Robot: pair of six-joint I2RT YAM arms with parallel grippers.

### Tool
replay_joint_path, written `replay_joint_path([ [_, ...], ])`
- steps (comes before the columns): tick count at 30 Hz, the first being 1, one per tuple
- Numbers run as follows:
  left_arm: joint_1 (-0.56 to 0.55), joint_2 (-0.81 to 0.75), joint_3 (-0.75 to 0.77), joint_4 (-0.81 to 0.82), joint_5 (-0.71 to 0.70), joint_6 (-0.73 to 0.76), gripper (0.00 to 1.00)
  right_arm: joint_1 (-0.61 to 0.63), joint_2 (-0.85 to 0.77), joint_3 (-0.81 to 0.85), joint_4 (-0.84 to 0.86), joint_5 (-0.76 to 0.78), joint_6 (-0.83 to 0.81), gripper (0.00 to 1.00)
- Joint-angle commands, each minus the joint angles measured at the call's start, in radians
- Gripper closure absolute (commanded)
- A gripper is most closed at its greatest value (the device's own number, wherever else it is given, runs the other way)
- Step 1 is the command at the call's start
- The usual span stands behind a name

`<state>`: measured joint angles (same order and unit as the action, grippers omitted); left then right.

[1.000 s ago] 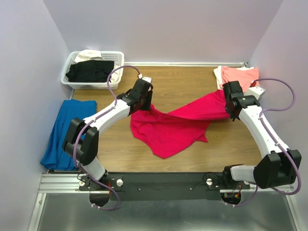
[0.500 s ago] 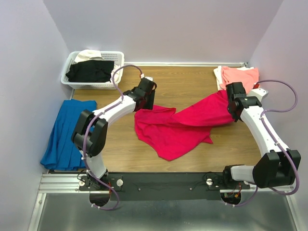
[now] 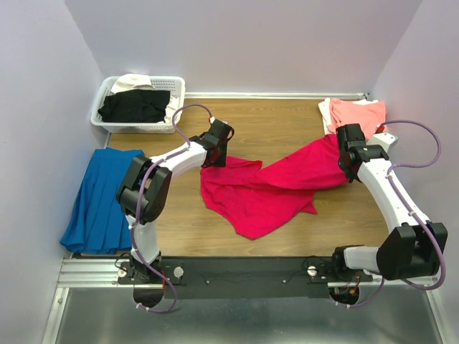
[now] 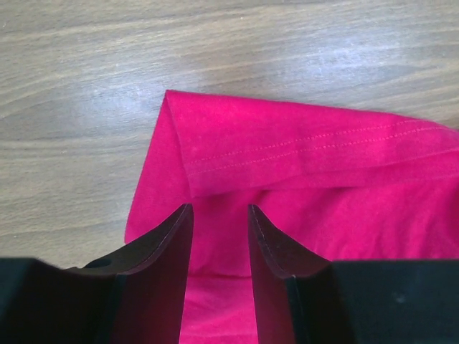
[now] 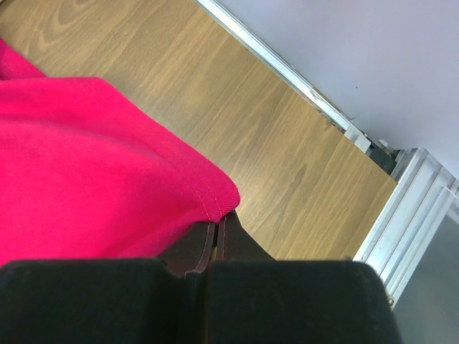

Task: Fold and stack the t-shirts
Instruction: Flatten out the tshirt

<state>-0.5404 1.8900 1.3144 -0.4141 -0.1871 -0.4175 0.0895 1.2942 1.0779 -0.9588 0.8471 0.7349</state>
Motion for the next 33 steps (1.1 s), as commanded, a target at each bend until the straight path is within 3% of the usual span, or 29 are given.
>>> replay_joint_path([
  [1,0.014,0.029,0.023,0.015,0.015,-0.026,0.56,-0.013,0.002,0.004,0.023,0.007,-0.014,0.99],
  [16,0.026,0.089,0.036,0.037,0.023,-0.023,0.55,-0.011,0.017,0.011,0.037,-0.008,-0.034,0.99],
  [21,0.033,0.092,0.043,0.041,0.012,-0.026,0.63,-0.011,0.02,0.013,0.04,-0.025,-0.037,0.99],
  [28,0.04,0.093,0.077,0.035,0.003,-0.026,0.64,-0.013,0.028,0.016,0.038,-0.033,-0.037,0.99],
  [33,0.042,0.107,0.091,0.035,0.002,-0.026,0.8,-0.013,0.028,0.01,0.04,-0.033,-0.038,0.99],
])
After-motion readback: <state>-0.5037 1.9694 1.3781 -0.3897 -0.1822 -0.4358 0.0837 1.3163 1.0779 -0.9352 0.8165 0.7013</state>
